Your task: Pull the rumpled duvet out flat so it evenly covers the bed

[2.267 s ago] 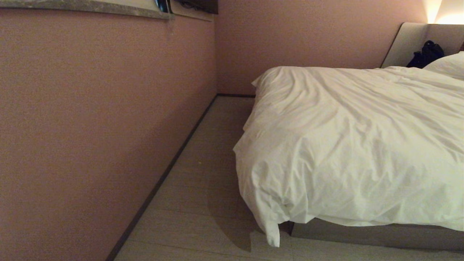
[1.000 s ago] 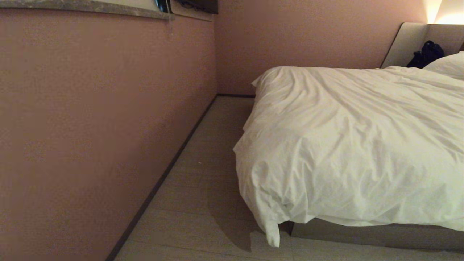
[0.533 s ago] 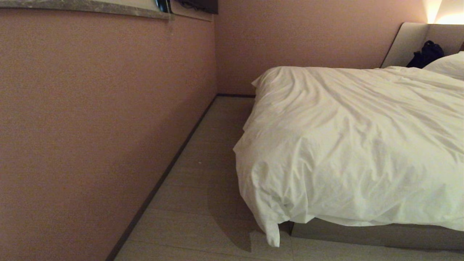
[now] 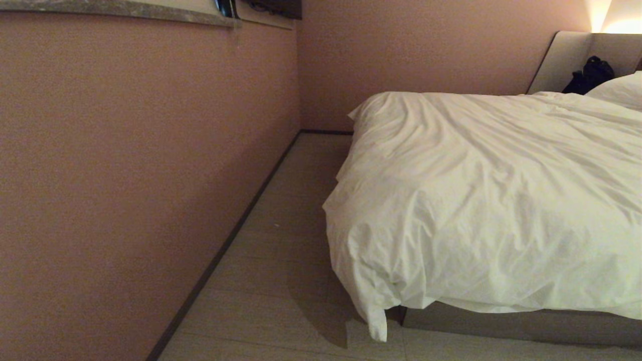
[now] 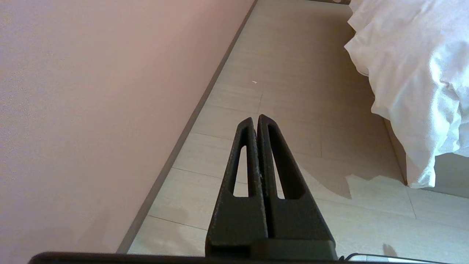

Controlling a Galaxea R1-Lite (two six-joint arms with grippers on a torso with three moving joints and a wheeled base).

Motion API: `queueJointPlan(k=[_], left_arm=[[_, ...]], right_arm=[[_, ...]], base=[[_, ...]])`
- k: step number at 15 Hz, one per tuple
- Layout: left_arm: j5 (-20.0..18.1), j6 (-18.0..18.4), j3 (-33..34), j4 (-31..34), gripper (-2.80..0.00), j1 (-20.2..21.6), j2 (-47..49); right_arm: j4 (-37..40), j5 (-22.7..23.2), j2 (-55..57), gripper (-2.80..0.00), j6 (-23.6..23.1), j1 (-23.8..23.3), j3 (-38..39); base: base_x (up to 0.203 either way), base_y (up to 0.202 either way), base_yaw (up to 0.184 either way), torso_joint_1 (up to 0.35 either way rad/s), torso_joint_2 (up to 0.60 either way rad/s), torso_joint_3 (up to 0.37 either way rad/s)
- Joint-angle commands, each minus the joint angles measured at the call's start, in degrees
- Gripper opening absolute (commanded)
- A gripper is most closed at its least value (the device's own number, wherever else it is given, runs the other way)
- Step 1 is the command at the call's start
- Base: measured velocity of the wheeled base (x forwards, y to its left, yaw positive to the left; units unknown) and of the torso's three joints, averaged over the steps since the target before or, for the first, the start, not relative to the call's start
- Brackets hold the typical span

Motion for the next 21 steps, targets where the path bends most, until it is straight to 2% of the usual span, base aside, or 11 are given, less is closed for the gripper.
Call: queueJointPlan(k=[1, 21], left_arm=[[0.03, -0.04, 0.00, 0.04, -2.80, 0.04, -0.01], [0.03, -0.04, 0.00, 0.04, -2.80, -0.04, -0.01]], right_arm=[[-0.06, 0.01, 0.07, -2.80, 0.00, 0.00, 0.00], [0.03, 0.01, 0.07, -2.80, 0.35, 0.00, 0.00]], base=[[0.000, 0.000, 0.000, 0.000, 0.00, 0.000], [0.000, 0.000, 0.000, 0.000, 0.00, 0.000]])
